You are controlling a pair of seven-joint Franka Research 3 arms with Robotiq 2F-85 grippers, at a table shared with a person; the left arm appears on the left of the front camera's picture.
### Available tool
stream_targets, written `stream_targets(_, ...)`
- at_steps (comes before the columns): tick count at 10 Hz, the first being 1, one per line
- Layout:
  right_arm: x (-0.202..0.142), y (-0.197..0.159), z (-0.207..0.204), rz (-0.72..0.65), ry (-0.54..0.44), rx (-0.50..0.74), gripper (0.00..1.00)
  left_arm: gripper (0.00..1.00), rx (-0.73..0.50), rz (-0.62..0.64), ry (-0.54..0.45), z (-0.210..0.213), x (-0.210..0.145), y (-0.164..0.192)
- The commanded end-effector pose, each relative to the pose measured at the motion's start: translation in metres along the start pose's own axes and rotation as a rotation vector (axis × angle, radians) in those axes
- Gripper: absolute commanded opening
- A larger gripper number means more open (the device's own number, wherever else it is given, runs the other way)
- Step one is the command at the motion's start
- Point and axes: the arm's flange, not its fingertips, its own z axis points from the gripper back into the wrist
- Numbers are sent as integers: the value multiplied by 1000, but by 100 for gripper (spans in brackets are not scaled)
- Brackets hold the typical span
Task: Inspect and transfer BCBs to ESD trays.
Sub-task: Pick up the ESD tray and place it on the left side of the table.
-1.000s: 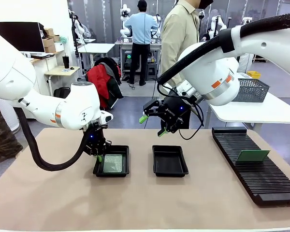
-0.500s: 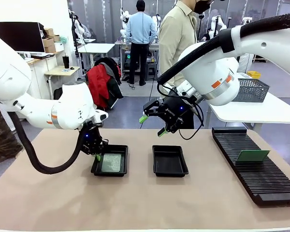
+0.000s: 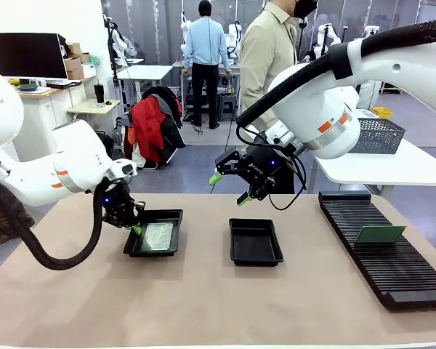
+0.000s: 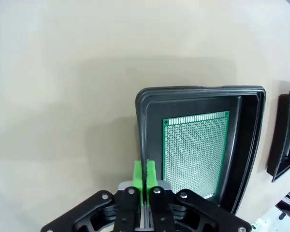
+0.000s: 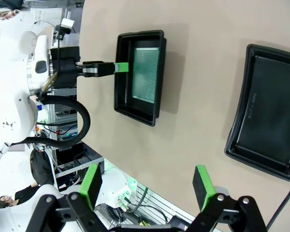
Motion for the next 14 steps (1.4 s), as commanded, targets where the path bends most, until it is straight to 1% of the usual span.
stream_targets(1,0,3,1,-13,8,-17,100,3,-42,-17,-1,23,-10,27)
stream_targets(2,0,3,1,-13,8,-17,100,3,-46,-23,0,35,-10,41)
stream_targets(3,0,3,1,-13,8,-17,100,3,-36,-2,3,45,-10,58)
stream_targets(5,0,3,1,-13,8,-17,100,3,-9,-1,-15,63,-19,91)
stream_targets(9,0,3,1,-13,8,-17,100,3,29,12,-52,69,-43,147)
stream_targets(12,0,3,1,-13,8,-17,100,3,38,48,-49,63,-54,165)
stream_targets(14,0,3,1,-13,8,-17,100,3,53,48,-55,57,-56,166)
